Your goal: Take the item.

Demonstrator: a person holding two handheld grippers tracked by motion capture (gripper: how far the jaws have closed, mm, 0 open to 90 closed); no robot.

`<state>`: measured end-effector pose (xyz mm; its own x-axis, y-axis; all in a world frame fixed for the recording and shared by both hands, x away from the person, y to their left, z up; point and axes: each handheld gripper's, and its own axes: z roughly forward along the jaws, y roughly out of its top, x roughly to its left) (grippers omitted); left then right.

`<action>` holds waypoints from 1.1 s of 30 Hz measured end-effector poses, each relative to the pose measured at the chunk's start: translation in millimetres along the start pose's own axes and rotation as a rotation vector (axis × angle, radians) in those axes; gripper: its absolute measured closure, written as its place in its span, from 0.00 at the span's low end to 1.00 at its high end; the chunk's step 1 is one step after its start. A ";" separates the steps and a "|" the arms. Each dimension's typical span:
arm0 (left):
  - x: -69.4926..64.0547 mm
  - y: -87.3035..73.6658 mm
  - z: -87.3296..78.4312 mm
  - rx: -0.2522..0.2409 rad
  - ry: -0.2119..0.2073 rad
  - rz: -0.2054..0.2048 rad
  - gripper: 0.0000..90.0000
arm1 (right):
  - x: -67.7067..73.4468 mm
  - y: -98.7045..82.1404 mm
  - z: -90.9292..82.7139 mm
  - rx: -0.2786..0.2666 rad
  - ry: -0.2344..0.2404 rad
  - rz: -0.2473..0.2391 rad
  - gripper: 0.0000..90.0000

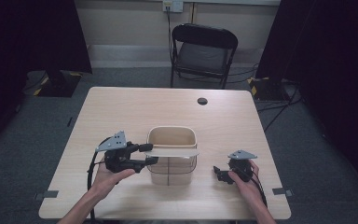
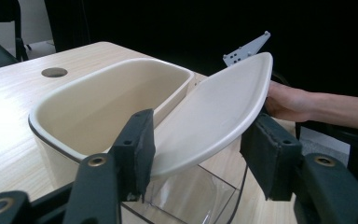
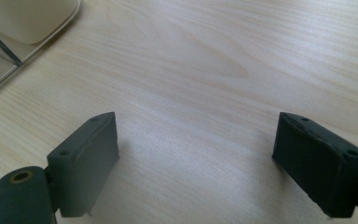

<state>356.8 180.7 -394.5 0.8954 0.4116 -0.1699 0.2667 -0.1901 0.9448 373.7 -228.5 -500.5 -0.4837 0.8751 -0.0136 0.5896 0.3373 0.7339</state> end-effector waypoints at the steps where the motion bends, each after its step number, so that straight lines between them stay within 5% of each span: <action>1: 0.1 0.7 0.4 -0.007 -0.003 -0.003 0.52 | 0.0 0.0 0.0 0.000 0.000 0.000 0.15; 33: 14.0 11.5 6.0 0.025 -0.035 0.001 0.62 | 0.0 0.0 0.0 0.000 0.000 0.000 0.15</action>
<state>374.6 178.9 -387.6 0.9073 0.3805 -0.1792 0.2745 -0.2130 0.9377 373.7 -228.5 -500.5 -0.4840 0.8749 -0.0139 0.5894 0.3378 0.7338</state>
